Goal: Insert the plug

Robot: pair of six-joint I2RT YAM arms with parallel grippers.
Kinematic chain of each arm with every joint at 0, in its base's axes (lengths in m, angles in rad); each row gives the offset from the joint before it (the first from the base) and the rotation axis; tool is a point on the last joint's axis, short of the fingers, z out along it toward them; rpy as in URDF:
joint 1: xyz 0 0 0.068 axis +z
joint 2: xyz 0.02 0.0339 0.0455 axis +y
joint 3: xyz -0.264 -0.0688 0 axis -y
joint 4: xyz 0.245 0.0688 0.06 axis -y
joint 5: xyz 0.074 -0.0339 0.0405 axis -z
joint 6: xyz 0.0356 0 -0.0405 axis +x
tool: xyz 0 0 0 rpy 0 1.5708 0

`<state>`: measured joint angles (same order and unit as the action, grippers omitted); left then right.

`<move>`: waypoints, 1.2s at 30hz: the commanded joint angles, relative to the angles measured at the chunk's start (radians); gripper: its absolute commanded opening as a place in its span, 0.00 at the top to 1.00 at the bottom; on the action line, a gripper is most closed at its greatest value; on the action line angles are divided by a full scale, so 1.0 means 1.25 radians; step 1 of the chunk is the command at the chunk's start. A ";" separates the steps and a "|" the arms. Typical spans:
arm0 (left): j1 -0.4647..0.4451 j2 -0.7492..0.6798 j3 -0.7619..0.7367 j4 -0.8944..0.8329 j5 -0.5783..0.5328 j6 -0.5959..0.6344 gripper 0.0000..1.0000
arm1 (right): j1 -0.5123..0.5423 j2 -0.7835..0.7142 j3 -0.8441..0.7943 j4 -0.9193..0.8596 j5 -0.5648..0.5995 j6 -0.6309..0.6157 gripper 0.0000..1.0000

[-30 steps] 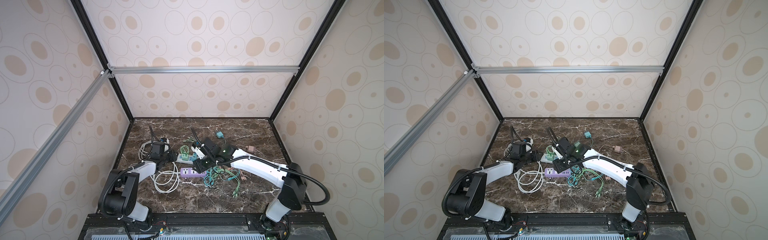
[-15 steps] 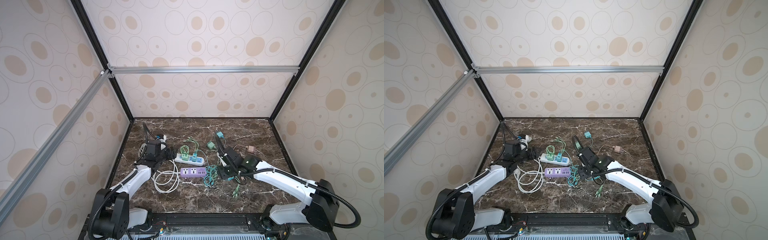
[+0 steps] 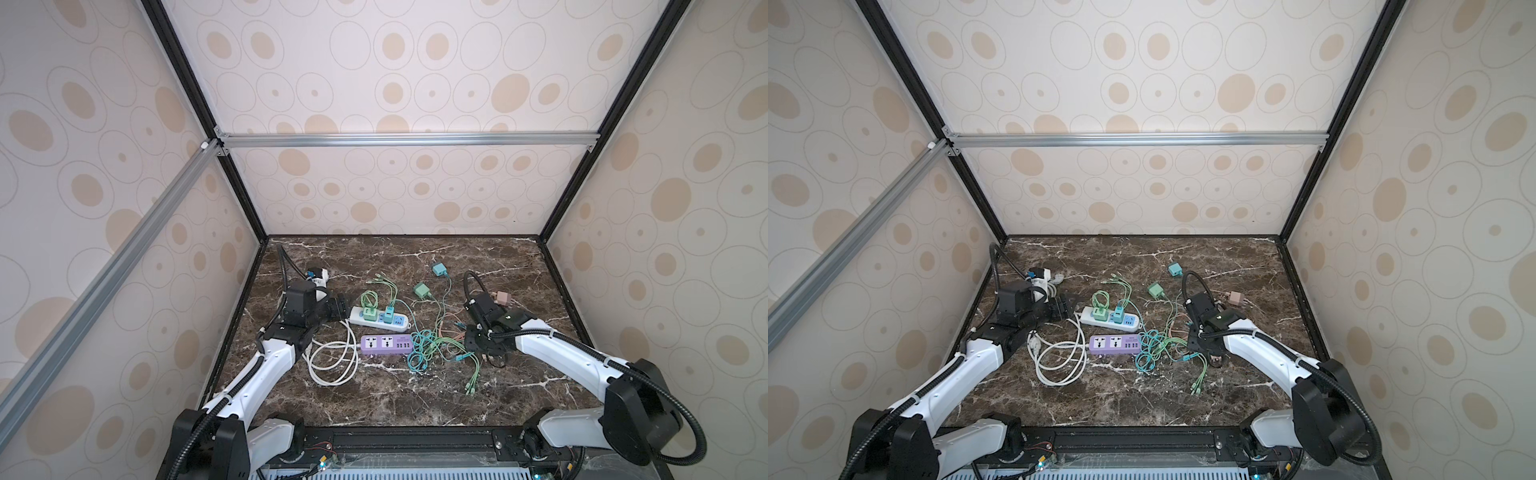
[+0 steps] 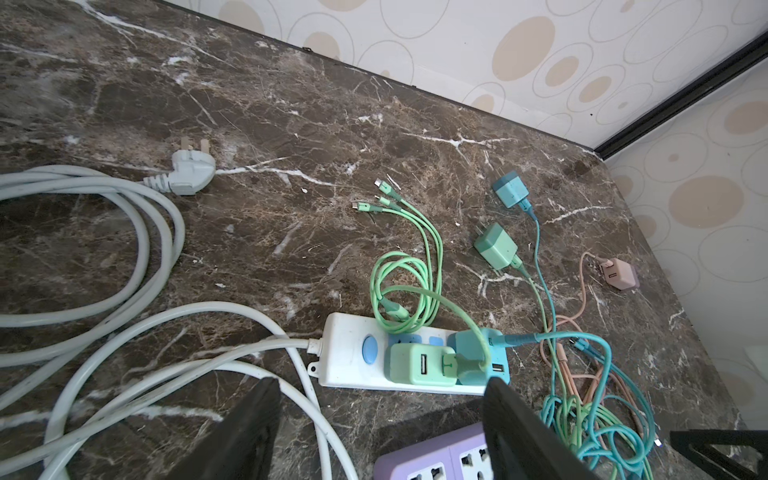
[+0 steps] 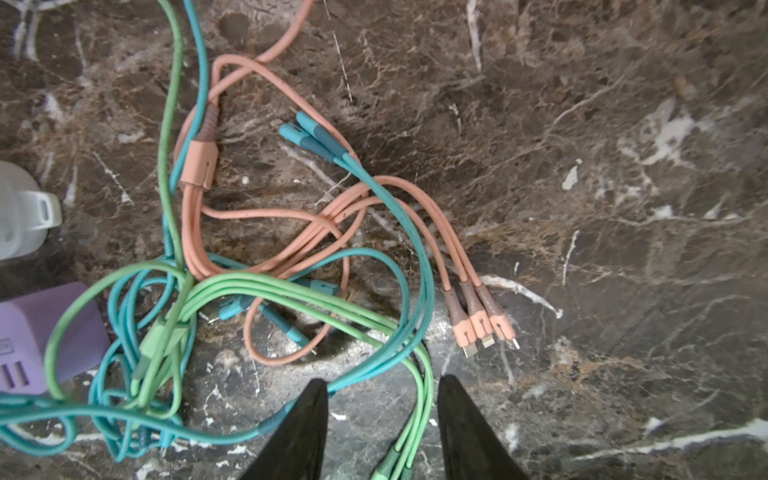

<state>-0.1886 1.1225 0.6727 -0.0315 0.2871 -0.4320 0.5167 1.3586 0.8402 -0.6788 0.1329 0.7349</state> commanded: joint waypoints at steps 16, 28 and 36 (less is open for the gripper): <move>0.005 -0.052 0.048 -0.061 -0.023 0.039 0.23 | -0.032 0.102 -0.044 0.103 -0.006 0.089 0.60; 0.006 -0.052 0.052 -0.062 -0.028 0.042 0.23 | -0.036 0.074 -0.053 0.096 0.002 0.098 0.79; 0.006 -0.044 0.045 -0.049 -0.018 0.033 0.23 | -0.035 0.018 -0.039 0.077 0.017 0.071 0.93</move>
<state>-0.1886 1.0695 0.6945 -0.0944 0.2630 -0.4030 0.4763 1.4075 0.7830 -0.5465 0.1322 0.8318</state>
